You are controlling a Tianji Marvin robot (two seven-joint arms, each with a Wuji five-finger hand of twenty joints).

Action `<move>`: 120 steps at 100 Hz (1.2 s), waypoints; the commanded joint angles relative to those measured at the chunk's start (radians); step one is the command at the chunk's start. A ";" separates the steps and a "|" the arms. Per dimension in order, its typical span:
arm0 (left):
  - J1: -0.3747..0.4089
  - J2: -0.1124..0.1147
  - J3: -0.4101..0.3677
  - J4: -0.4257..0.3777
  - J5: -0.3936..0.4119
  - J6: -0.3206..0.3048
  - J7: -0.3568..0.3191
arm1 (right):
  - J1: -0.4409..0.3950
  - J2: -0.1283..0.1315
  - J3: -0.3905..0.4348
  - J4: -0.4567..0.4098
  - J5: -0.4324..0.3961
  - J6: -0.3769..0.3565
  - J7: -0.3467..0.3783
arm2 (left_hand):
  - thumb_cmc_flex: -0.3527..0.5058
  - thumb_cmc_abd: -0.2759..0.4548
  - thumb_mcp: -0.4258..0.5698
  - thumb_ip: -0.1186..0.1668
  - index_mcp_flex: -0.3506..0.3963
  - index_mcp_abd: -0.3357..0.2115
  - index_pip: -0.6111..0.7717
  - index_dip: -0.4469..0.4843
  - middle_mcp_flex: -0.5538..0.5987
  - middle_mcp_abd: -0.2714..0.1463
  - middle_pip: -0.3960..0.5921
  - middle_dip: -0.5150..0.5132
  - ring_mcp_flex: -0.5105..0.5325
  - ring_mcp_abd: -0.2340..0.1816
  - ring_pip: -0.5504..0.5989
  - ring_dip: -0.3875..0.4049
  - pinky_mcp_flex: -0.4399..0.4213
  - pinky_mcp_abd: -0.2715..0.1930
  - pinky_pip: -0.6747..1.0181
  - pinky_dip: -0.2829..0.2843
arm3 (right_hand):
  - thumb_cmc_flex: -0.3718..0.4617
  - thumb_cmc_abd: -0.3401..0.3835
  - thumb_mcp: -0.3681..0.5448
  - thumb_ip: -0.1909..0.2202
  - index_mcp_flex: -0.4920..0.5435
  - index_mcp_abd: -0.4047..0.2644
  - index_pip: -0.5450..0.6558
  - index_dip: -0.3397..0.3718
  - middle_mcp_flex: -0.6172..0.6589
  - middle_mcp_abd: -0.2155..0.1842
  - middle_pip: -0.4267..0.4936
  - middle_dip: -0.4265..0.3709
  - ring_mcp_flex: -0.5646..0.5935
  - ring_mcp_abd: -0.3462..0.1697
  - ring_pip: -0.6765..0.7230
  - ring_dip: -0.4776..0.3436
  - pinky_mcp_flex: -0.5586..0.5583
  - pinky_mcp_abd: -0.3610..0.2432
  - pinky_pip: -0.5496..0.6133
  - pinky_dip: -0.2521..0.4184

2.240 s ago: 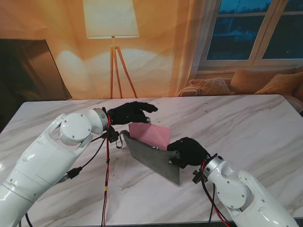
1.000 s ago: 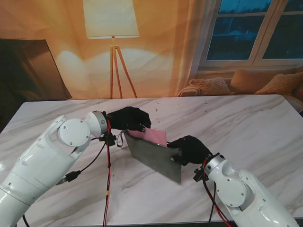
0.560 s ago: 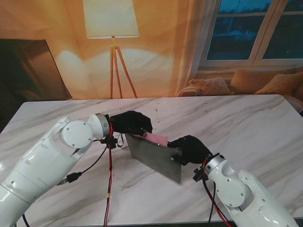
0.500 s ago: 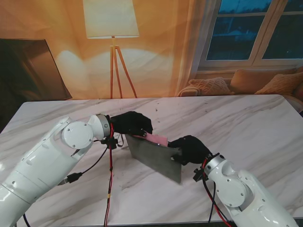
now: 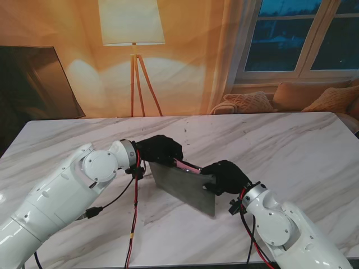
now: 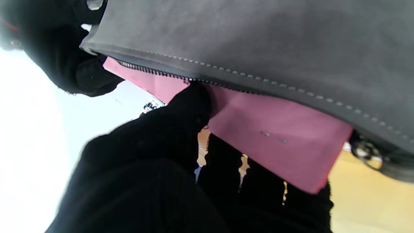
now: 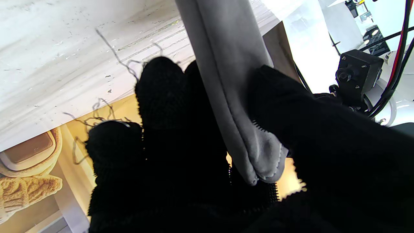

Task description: Collect documents into a storage pouch

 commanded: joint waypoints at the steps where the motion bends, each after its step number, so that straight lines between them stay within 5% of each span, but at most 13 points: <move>1: 0.015 -0.017 -0.001 0.003 -0.019 0.020 0.003 | -0.001 -0.002 -0.001 0.001 0.000 0.003 0.014 | 0.046 0.027 0.008 -0.016 0.017 -0.023 0.057 0.051 0.059 0.023 0.046 -0.036 0.067 0.062 0.043 -0.004 0.024 -0.010 0.046 0.035 | 0.012 0.053 0.035 0.044 0.033 -0.095 0.088 0.005 0.025 0.016 0.021 -0.005 0.004 -0.031 0.003 0.014 0.003 -0.009 0.029 0.014; 21: 0.040 -0.046 -0.017 -0.002 -0.057 0.046 0.088 | -0.003 -0.001 -0.001 -0.001 0.003 0.003 0.019 | 0.057 0.053 0.007 -0.018 0.022 -0.040 0.056 0.158 0.070 0.037 0.082 -0.040 0.116 0.076 0.077 -0.003 0.074 0.016 0.079 0.058 | 0.012 0.053 0.034 0.044 0.032 -0.097 0.089 0.003 0.025 0.015 0.021 -0.006 0.004 -0.030 0.003 0.013 0.003 -0.009 0.029 0.014; 43: 0.073 -0.064 -0.040 -0.016 -0.143 0.127 0.107 | -0.007 -0.002 0.006 -0.003 0.004 0.008 0.018 | 0.055 0.045 0.034 -0.027 0.034 -0.028 0.043 0.192 0.086 0.038 0.060 -0.048 0.123 0.082 0.051 -0.025 0.065 0.015 0.068 0.053 | 0.004 0.076 0.017 0.042 -0.002 -0.083 0.067 -0.013 0.003 0.014 0.010 -0.007 -0.007 -0.028 -0.005 0.011 -0.005 -0.009 0.024 0.014; 65: 0.081 -0.052 -0.044 -0.008 -0.134 0.135 0.075 | -0.010 -0.003 0.018 -0.002 -0.005 0.003 0.007 | 0.060 0.050 0.016 -0.028 0.020 -0.027 0.032 0.173 0.069 0.001 -0.007 -0.092 0.023 0.056 -0.030 -0.062 -0.091 -0.059 -0.011 0.036 | -0.030 0.060 0.014 0.043 -0.022 -0.076 0.060 -0.021 -0.014 0.010 0.005 -0.004 -0.012 -0.032 -0.009 0.010 -0.008 -0.009 0.022 0.015; 90: 0.088 -0.025 -0.054 -0.025 -0.035 0.102 0.045 | -0.010 -0.003 0.020 -0.003 -0.007 0.004 0.007 | 0.044 0.015 -0.002 -0.011 -0.024 -0.028 0.017 0.042 0.031 -0.041 -0.123 -0.125 -0.148 0.006 -0.157 -0.054 -0.257 -0.122 -0.084 0.003 | -0.037 0.059 0.018 0.041 -0.016 -0.077 0.066 -0.020 -0.010 0.012 0.011 0.000 -0.012 -0.033 -0.010 0.011 -0.008 -0.010 0.021 0.016; 108: 0.089 -0.011 -0.055 -0.032 0.011 0.078 0.023 | -0.009 -0.002 0.018 -0.004 -0.007 0.005 0.009 | -0.042 0.000 -0.003 0.005 -0.047 -0.016 -0.020 0.030 -0.281 -0.002 -0.071 -0.089 -0.340 -0.022 -0.275 -0.095 -0.344 -0.128 -0.197 -0.085 | -0.038 0.059 0.019 0.040 -0.014 -0.078 0.069 -0.021 -0.007 0.012 0.014 0.001 -0.011 -0.034 -0.008 0.012 -0.008 -0.011 0.020 0.016; 112: 0.089 -0.010 -0.055 -0.033 0.014 0.073 0.020 | -0.010 -0.002 0.018 -0.004 -0.007 0.006 0.010 | -0.060 0.001 -0.010 0.007 -0.063 -0.011 -0.062 0.031 -0.372 0.004 -0.046 -0.204 -0.382 -0.031 -0.323 -0.113 -0.342 -0.122 -0.266 -0.105 | -0.038 0.059 0.020 0.040 -0.013 -0.079 0.070 -0.021 -0.006 0.012 0.014 0.001 -0.011 -0.034 -0.008 0.012 -0.008 -0.011 0.020 0.016; 120: 0.090 -0.009 -0.059 -0.036 0.016 0.068 0.019 | -0.010 -0.002 0.018 -0.006 -0.006 0.007 0.012 | -0.084 0.004 -0.031 0.010 -0.095 -0.010 -0.131 0.039 -0.445 0.012 -0.070 -0.248 -0.421 -0.036 -0.377 -0.141 -0.344 -0.116 -0.333 -0.112 | -0.038 0.058 0.020 0.040 -0.012 -0.080 0.071 -0.021 -0.006 0.012 0.015 0.000 -0.010 -0.034 -0.007 0.013 -0.008 -0.013 0.020 0.016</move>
